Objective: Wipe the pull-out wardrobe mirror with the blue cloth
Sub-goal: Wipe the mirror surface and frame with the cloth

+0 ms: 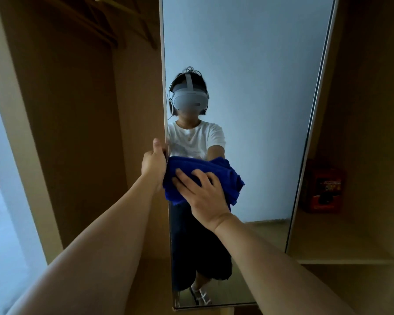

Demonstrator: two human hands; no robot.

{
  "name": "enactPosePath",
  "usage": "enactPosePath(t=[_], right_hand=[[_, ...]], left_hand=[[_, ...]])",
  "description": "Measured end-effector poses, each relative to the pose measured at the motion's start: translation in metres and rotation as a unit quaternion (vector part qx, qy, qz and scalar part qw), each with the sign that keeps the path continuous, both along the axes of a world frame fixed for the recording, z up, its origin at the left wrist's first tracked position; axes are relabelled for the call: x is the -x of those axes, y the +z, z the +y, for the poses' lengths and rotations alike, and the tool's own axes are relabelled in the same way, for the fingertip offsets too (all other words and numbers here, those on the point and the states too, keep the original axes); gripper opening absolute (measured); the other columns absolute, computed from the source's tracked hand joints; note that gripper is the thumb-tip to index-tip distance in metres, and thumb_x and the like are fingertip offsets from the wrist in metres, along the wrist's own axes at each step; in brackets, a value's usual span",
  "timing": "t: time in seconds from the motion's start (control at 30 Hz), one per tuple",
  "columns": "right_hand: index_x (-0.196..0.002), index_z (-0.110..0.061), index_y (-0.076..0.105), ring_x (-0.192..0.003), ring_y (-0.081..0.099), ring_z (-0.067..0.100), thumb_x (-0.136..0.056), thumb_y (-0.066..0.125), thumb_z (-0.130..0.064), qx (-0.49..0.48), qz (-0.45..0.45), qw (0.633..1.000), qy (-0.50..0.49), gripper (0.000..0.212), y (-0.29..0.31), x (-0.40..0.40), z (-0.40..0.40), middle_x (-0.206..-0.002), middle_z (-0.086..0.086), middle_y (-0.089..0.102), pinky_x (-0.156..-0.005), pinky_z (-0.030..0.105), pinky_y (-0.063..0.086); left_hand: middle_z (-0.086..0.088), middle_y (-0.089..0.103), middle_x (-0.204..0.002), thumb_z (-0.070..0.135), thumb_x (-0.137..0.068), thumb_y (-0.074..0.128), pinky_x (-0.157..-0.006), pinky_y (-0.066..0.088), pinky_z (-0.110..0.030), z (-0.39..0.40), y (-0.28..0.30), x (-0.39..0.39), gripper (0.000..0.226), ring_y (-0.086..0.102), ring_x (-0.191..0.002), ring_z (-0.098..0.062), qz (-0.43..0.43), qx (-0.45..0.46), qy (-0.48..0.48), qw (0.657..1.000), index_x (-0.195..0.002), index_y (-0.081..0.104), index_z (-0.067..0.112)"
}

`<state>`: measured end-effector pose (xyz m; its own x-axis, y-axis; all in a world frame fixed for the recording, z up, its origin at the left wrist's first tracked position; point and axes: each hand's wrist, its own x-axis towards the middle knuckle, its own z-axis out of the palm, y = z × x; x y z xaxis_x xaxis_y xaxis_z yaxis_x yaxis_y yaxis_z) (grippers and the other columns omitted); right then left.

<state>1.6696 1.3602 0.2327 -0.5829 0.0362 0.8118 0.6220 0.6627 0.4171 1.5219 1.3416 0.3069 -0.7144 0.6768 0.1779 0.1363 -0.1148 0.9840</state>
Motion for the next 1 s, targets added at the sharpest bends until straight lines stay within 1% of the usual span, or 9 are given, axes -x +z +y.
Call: enactPosePath(t=[0.1,0.23,0.37,0.53,0.73,0.83,0.9,0.97,1.0], right_hand=[[-0.122,-0.025,0.063,-0.103,0.056,0.023,-0.079,0.057,-0.014,0.014,-0.003,1.000,0.007,0.045,-0.011,-0.001,-0.003,-0.131,-0.007,0.058,-0.088,0.038,0.047],[-0.124,-0.025,0.061,-0.105,0.052,0.024,-0.081,0.052,-0.013,0.032,-0.012,0.999,0.008,0.045,-0.021,-0.001,-0.003,-0.133,-0.007,0.056,-0.087,0.039,0.045],[-0.129,-0.024,0.057,-0.107,0.044,0.024,-0.086,0.043,-0.012,0.028,-0.040,0.999,0.006,0.046,-0.036,-0.005,0.000,-0.137,-0.006,0.053,-0.088,0.040,0.044],[-0.127,-0.023,0.058,-0.107,0.044,0.023,-0.088,0.044,-0.013,0.015,-0.071,0.997,0.022,0.043,-0.050,-0.010,0.004,-0.136,-0.005,0.053,-0.086,0.041,0.046],[-0.128,-0.026,0.058,-0.109,0.046,0.022,-0.085,0.057,-0.020,-0.009,-0.168,0.985,0.025,0.043,-0.073,-0.024,0.009,-0.136,-0.006,0.053,-0.089,0.039,0.048],[-0.129,-0.026,0.058,-0.110,0.051,0.022,-0.085,0.061,-0.022,-0.026,-0.234,0.972,0.029,0.044,-0.062,-0.032,0.010,-0.136,-0.005,0.054,-0.090,0.038,0.048],[-0.130,-0.025,0.056,-0.111,0.055,0.022,-0.085,0.061,-0.020,-0.054,-0.267,0.962,0.032,0.046,-0.044,-0.038,0.012,-0.136,-0.004,0.054,-0.091,0.038,0.048],[-0.132,-0.024,0.055,-0.112,0.056,0.022,-0.085,0.060,-0.017,-0.070,-0.261,0.962,0.034,0.047,-0.024,-0.043,0.017,-0.136,-0.002,0.054,-0.092,0.039,0.048],[-0.132,-0.022,0.054,-0.111,0.056,0.023,-0.086,0.058,-0.015,-0.069,-0.242,0.967,0.033,0.047,-0.014,-0.046,0.020,-0.136,-0.001,0.054,-0.091,0.040,0.048]], left_hand=[[-0.008,0.066,-0.090,0.059,-0.094,0.023,-0.074,0.051,-0.036,0.003,-0.001,0.000,0.064,0.062,-0.080,-0.023,0.006,-0.007,0.007,1.000,-0.100,0.064,0.009],[-0.010,0.065,-0.085,0.058,-0.094,0.025,-0.076,0.052,-0.039,0.005,-0.002,-0.001,0.064,0.059,-0.074,-0.023,0.016,-0.015,0.021,1.000,-0.091,0.063,0.008],[-0.009,0.063,-0.086,0.059,-0.094,0.026,-0.076,0.050,-0.038,0.004,-0.003,-0.002,0.065,0.058,-0.077,-0.024,0.029,-0.017,0.026,0.999,-0.102,0.063,0.006],[-0.010,0.063,-0.089,0.060,-0.094,0.025,-0.073,0.049,-0.037,0.002,-0.003,-0.003,0.065,0.058,-0.078,-0.024,0.056,-0.011,0.022,0.998,-0.107,0.062,0.008],[-0.001,0.058,-0.077,0.060,-0.094,0.026,-0.059,0.043,-0.029,0.000,-0.003,-0.003,0.060,0.054,-0.066,-0.015,0.043,-0.009,0.009,0.999,-0.106,0.059,0.012],[-0.004,0.060,-0.079,0.059,-0.095,0.026,-0.061,0.044,-0.029,0.000,-0.003,-0.003,0.058,0.056,-0.069,-0.017,0.054,-0.014,0.009,0.998,-0.099,0.061,0.012],[-0.010,0.064,-0.089,0.058,-0.095,0.026,-0.066,0.046,-0.032,0.001,-0.003,-0.004,0.061,0.061,-0.080,-0.023,0.060,-0.014,0.005,0.998,-0.103,0.063,0.009],[-0.013,0.066,-0.098,0.057,-0.095,0.027,-0.070,0.047,-0.032,0.002,-0.003,-0.003,0.062,0.063,-0.088,-0.026,0.052,-0.019,0.004,0.998,-0.110,0.063,0.008],[-0.012,0.066,-0.096,0.056,-0.095,0.028,-0.070,0.047,-0.032,0.003,-0.003,-0.002,0.061,0.062,-0.085,-0.025,0.050,-0.022,0.003,0.999,-0.107,0.064,0.009]])
